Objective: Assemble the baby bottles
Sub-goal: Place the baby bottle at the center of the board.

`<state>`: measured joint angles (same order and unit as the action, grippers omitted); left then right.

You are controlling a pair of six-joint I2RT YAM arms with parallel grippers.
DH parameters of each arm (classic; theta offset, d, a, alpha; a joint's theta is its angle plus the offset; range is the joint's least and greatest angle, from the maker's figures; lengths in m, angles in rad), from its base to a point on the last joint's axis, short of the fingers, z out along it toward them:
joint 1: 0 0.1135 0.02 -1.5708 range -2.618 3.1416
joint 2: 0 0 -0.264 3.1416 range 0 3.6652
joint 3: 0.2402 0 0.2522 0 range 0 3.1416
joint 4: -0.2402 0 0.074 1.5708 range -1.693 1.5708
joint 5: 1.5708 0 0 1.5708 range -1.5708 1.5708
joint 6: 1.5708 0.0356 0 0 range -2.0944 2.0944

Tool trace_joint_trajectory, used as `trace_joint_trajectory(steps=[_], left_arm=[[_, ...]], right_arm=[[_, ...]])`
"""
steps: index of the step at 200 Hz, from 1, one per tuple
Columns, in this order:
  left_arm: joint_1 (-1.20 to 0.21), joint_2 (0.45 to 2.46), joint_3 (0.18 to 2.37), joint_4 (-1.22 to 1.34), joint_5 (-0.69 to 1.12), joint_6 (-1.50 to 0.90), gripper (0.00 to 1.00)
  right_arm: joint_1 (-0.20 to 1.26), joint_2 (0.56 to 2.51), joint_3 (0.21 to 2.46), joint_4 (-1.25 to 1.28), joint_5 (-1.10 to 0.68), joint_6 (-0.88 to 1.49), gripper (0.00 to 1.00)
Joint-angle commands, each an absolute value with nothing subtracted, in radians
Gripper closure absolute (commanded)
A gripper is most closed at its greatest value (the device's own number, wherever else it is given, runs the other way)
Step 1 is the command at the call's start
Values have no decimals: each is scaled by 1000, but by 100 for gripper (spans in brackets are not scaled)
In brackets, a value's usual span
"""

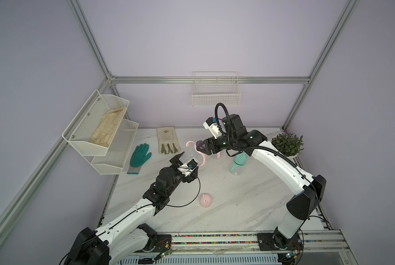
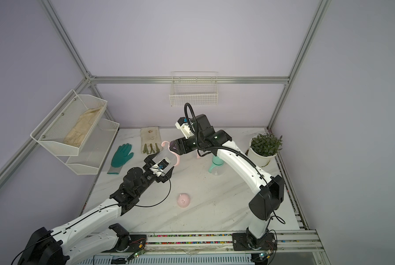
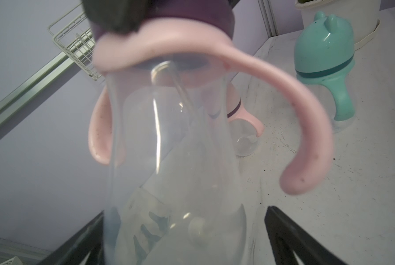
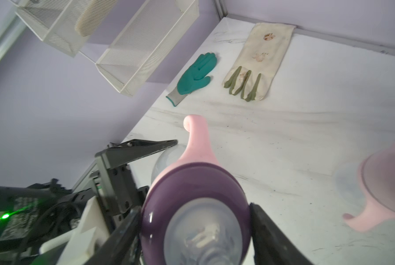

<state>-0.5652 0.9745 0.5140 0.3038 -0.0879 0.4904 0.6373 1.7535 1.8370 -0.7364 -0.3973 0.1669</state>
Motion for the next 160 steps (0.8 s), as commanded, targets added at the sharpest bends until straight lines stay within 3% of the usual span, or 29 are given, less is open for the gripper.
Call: trace_joint_trajectory(steps=[1, 53, 118, 160], left_arm=[[-565, 879, 555, 233, -66, 335, 0], [-518, 824, 655, 155, -185, 165, 0], [-330, 862, 742, 89, -84, -41, 0], [-287, 840, 728, 88, -55, -62, 0]], right_arm=[[639, 1797, 1869, -758, -200, 68, 100], [716, 1829, 1754, -628, -48, -28, 100], [778, 1894, 1678, -548, 114, -87, 100], [785, 1952, 1701, -578, 173, -101, 100]])
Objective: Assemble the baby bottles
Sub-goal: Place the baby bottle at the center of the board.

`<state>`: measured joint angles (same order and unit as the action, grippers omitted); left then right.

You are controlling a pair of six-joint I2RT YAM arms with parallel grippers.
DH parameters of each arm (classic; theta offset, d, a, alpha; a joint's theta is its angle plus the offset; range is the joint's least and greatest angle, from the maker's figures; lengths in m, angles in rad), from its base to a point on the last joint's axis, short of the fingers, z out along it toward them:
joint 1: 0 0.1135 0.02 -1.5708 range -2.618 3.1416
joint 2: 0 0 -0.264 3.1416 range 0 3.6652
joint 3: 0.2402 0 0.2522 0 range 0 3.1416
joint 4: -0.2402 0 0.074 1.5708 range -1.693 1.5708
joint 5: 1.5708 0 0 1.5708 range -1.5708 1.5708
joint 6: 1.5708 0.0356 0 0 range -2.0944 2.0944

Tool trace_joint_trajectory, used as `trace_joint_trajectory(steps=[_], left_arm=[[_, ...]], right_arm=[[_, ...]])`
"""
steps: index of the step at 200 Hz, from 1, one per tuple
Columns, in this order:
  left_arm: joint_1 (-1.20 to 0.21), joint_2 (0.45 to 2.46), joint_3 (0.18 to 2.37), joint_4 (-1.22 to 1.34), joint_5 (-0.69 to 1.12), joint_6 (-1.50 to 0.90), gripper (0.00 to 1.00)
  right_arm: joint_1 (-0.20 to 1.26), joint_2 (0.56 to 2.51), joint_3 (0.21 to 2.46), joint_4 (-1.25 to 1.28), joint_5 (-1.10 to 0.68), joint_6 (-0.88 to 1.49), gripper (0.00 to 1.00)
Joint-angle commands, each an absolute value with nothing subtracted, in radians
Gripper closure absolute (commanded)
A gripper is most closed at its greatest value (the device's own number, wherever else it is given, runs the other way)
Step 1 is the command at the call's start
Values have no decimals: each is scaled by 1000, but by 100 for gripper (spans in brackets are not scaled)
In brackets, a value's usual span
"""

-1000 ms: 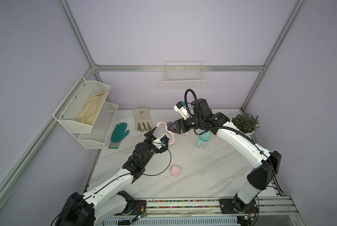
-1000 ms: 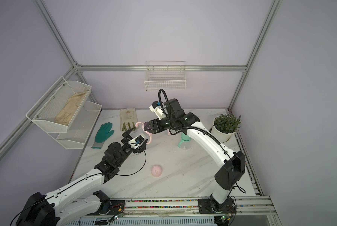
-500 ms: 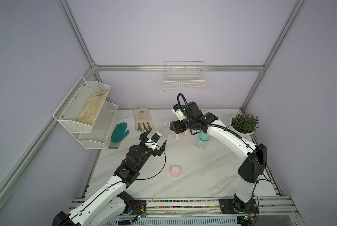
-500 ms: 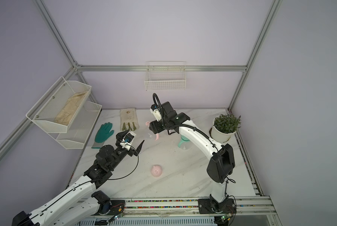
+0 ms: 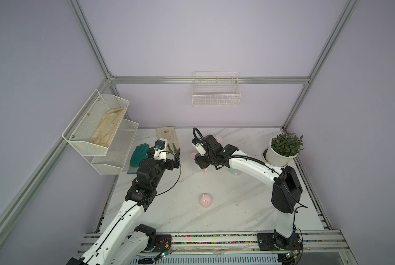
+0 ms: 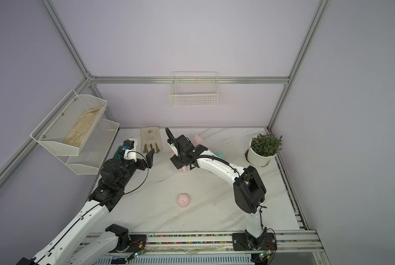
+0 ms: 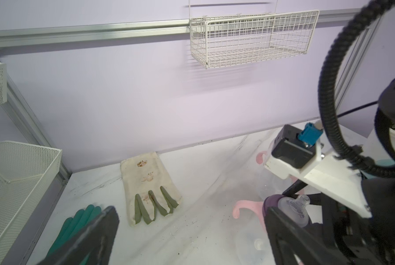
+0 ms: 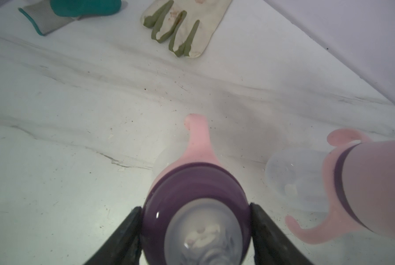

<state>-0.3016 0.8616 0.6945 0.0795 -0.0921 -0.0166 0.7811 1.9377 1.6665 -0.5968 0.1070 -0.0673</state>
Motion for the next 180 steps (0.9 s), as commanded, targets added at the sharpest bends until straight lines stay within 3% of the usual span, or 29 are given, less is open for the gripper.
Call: trace_joint_trajectory(steps=[1, 48, 76, 94, 129, 180], left_arm=[[-285, 840, 728, 88, -55, -62, 0], [-279, 850, 726, 94, -48, -57, 0], [-276, 858, 728, 90, -43, -53, 0], [-275, 861, 728, 91, -36, -54, 0], [-272, 865, 728, 86, -29, -52, 0], [-272, 867, 728, 79, -26, -44, 0]], right_arm=[[785, 1953, 1702, -579, 173, -101, 100], [785, 1986, 1733, -616, 186, -98, 99], [784, 1984, 1744, -632, 177, -99, 58], [784, 1988, 1757, -640, 170, -100, 48], [785, 2000, 1779, -640, 164, -100, 36], [785, 2050, 1847, -702, 155, -107, 35]])
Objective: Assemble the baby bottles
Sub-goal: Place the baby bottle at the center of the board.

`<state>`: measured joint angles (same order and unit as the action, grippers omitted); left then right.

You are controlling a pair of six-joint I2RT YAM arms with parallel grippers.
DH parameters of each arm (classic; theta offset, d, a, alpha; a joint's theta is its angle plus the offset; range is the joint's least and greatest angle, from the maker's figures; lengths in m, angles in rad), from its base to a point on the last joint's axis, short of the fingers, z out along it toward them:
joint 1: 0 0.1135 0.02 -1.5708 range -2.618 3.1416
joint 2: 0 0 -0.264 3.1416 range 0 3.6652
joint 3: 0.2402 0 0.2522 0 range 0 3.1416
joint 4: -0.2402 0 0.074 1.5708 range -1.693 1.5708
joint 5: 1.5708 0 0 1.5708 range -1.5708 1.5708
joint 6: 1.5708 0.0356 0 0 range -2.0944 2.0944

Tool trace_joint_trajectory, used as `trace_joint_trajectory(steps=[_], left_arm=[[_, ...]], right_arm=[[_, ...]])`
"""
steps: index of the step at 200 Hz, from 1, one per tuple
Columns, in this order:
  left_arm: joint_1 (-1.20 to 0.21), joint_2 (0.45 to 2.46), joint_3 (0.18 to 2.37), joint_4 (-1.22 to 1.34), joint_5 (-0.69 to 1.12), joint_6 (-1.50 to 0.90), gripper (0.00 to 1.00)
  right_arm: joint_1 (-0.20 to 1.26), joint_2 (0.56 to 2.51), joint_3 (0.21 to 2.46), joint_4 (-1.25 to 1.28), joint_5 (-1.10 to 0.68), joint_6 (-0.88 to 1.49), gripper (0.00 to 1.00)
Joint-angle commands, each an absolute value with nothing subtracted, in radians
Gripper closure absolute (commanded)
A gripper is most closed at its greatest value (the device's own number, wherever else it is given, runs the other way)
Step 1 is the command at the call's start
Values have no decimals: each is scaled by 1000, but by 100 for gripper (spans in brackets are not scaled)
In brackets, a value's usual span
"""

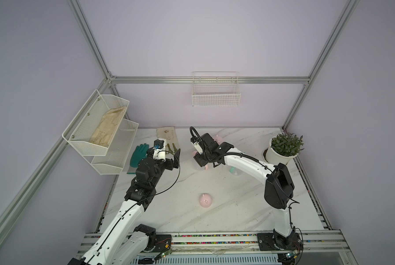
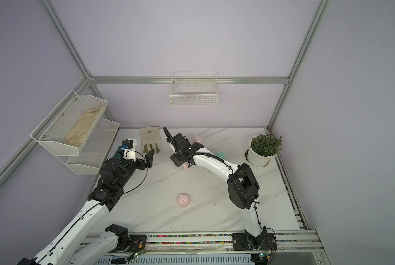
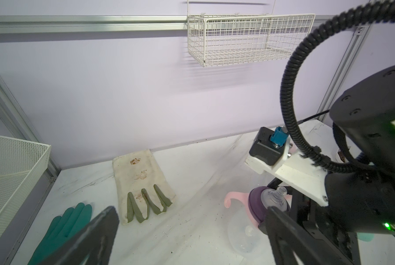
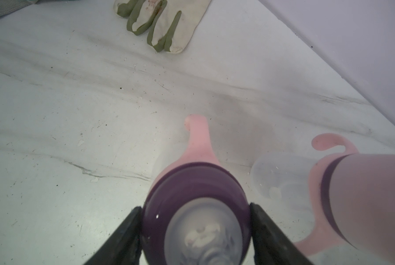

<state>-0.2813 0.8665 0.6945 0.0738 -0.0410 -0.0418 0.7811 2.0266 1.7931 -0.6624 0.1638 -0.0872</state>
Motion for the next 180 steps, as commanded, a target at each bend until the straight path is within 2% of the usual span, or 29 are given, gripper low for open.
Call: trace_joint_trajectory(steps=[1, 47, 63, 109, 180], left_arm=[[-273, 867, 728, 78, -26, -44, 0], [-270, 872, 733, 75, -15, -39, 0], [-270, 881, 738, 68, -43, -47, 0], [-258, 887, 737, 70, -46, -52, 0], [-245, 905, 745, 67, -46, -53, 0]], right_arm=[[785, 2050, 1849, -704, 155, -108, 35], [785, 2099, 1912, -773, 157, -120, 31], [784, 2107, 1922, -781, 158, -120, 23], [783, 2098, 1934, -744, 157, -127, 11], [786, 2009, 2001, -879, 183, -102, 8]])
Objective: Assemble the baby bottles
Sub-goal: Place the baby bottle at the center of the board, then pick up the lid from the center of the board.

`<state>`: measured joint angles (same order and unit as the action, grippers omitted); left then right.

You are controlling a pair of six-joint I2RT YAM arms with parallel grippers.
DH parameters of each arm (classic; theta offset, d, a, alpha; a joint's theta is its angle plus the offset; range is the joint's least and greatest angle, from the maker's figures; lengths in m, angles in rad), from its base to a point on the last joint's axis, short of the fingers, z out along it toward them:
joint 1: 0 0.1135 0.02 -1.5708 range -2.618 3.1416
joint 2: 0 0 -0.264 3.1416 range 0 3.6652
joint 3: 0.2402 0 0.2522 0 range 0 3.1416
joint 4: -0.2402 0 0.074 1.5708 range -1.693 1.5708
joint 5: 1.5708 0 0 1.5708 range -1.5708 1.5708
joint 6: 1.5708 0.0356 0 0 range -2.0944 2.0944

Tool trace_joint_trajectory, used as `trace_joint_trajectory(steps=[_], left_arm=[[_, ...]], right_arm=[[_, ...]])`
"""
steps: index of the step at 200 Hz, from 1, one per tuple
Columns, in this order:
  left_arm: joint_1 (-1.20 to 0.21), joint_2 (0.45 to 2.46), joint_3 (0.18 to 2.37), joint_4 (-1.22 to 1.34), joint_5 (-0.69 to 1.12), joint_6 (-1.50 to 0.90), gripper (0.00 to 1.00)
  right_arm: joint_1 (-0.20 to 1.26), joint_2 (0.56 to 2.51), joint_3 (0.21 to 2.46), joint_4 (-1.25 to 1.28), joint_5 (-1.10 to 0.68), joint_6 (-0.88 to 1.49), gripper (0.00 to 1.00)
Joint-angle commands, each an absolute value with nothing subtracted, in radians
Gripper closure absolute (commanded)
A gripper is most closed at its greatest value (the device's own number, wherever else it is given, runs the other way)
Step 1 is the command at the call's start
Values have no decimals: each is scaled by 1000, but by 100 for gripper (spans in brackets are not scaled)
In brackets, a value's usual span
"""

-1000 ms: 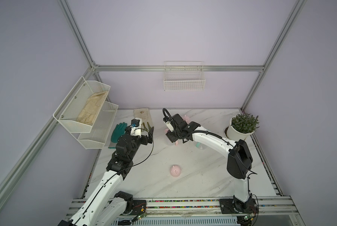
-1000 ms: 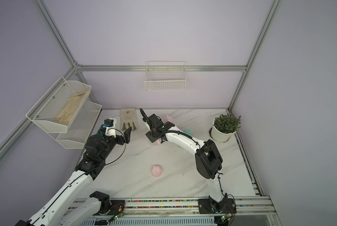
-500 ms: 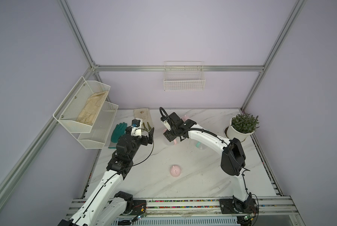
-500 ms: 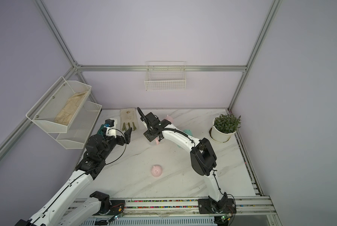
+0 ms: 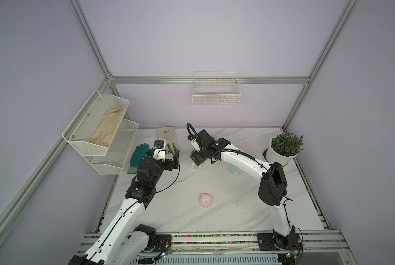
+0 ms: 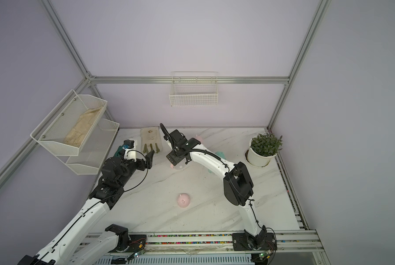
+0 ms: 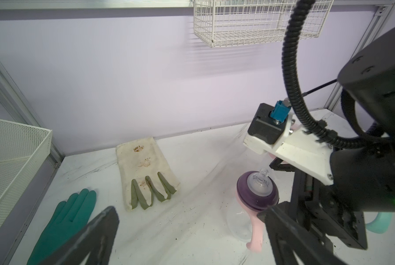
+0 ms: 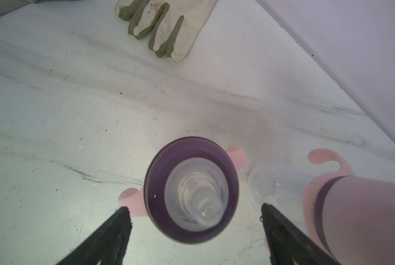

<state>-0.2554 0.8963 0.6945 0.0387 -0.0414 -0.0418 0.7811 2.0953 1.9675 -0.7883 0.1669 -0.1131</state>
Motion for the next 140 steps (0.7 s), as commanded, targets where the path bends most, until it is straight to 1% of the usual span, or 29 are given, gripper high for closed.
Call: trace_joint_trajectory(steps=[1, 19, 35, 67, 87, 109, 140], left_arm=[[-245, 906, 745, 67, -46, -52, 0], [-243, 911, 746, 68, -52, -51, 0], [-240, 916, 750, 66, -78, -51, 0], [-230, 922, 768, 47, -96, -48, 0], [-229, 917, 771, 48, -89, -54, 0], [-228, 914, 768, 43, -92, -60, 0], [-228, 907, 769, 27, -114, -57, 0]], right_arm=[[787, 2006, 1999, -882, 183, -101, 8], [796, 1921, 1940, -911, 132, -102, 9], [823, 1829, 1816, -891, 76, -117, 11], [876, 1638, 1498, -739, -16, -66, 13], [917, 1553, 1331, -628, -47, 23, 15], [966, 1515, 1207, -532, -30, 123, 16], [1032, 1548, 1102, -437, 82, 243, 14]])
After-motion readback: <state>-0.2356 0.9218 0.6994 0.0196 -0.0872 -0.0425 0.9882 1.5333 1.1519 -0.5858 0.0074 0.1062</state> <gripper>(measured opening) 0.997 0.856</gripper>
